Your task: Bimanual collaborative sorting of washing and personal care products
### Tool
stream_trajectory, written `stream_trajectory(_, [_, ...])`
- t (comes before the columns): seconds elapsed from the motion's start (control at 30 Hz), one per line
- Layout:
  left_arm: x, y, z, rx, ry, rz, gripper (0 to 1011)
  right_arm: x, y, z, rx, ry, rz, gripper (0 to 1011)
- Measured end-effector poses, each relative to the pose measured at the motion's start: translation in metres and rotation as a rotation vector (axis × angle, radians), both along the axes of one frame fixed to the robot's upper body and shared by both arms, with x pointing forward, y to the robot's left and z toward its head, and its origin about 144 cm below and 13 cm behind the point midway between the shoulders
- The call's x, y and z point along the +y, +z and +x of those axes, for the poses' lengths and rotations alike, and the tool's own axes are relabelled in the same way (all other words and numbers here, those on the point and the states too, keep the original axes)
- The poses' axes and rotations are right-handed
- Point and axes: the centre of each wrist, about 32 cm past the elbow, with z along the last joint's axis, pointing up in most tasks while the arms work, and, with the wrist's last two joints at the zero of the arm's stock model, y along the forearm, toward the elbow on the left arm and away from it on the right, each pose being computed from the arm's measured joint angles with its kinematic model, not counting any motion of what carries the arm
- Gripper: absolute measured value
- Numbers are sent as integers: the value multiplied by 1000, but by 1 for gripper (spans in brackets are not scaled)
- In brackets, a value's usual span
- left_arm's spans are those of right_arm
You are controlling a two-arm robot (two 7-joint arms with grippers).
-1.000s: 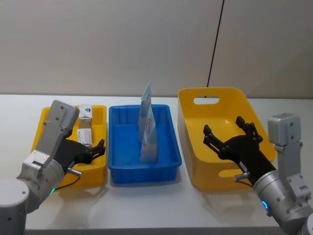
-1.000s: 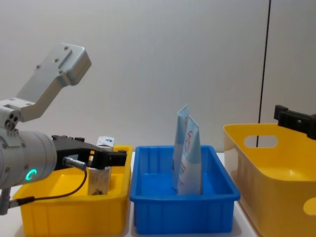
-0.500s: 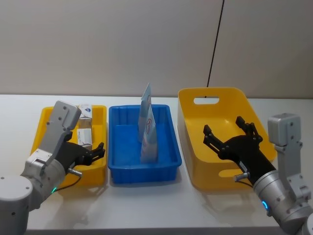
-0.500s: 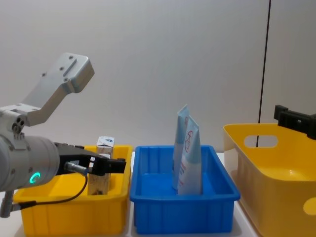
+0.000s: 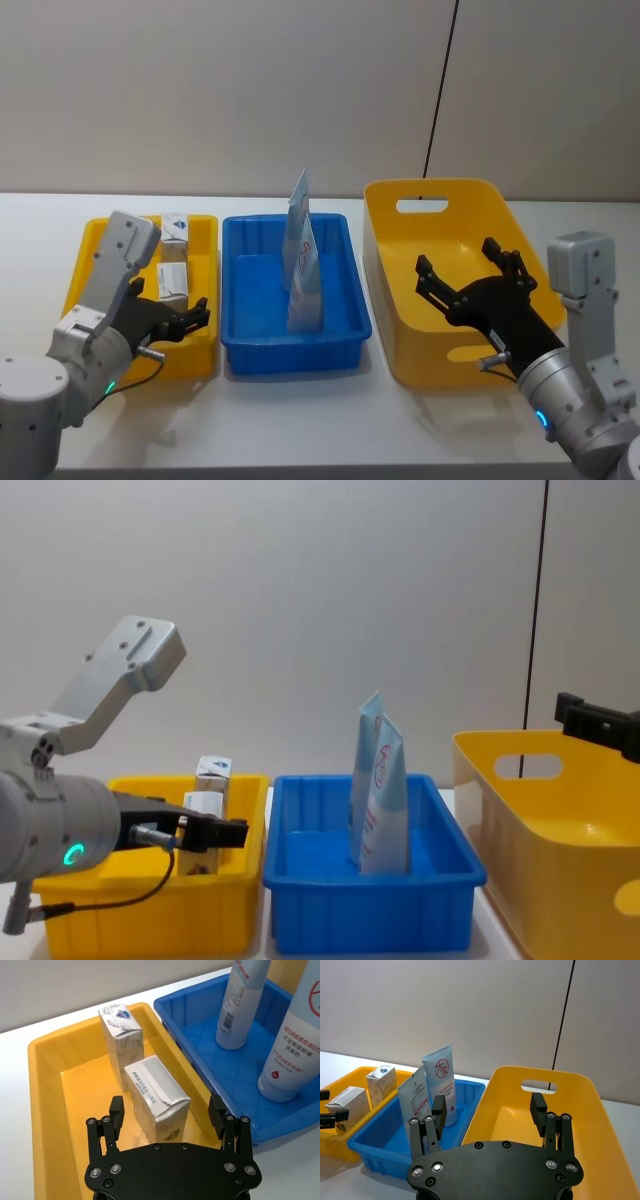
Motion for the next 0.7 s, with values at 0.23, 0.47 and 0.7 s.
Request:
stream_trajectory(0.23, [1,-3,7,7,12,-11,1002,0,0,0,0,0,0,1003])
stream_trajectory(0.47, [1,-6,13,10,27,-21,1002,0,0,0,0,0,0,1003])
stream_trajectory(0.7, [1,-9,19,13,45,-33,1002,0,0,0,0,0,0,1003])
